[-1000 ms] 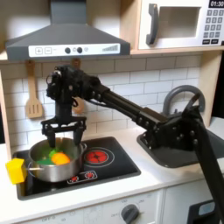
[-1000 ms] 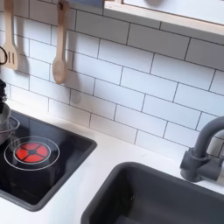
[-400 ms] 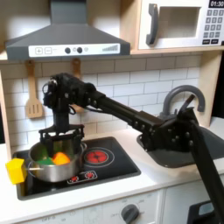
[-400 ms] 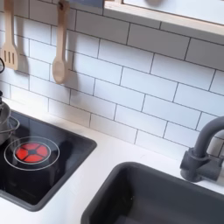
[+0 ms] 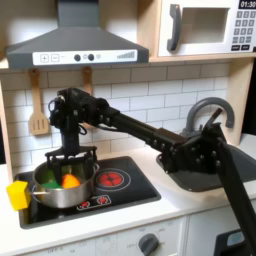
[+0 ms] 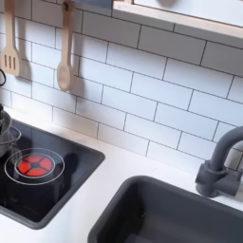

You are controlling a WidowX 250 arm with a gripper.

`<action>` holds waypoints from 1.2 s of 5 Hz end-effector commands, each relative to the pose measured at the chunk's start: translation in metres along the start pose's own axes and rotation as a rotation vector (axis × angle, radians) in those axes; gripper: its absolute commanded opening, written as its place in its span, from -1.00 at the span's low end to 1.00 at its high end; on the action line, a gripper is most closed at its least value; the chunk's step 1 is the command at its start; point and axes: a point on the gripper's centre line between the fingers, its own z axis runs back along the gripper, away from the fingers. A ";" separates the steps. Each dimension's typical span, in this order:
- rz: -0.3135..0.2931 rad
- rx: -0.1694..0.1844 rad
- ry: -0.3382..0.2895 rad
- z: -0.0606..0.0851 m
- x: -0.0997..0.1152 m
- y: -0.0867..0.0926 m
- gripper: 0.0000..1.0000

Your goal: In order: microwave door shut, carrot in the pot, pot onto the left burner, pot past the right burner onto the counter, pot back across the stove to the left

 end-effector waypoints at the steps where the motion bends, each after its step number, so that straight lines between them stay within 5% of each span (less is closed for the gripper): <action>1: -0.025 -0.002 0.000 0.000 0.005 -0.009 1.00; 6: -0.095 -0.014 0.029 -0.006 0.014 -0.043 1.00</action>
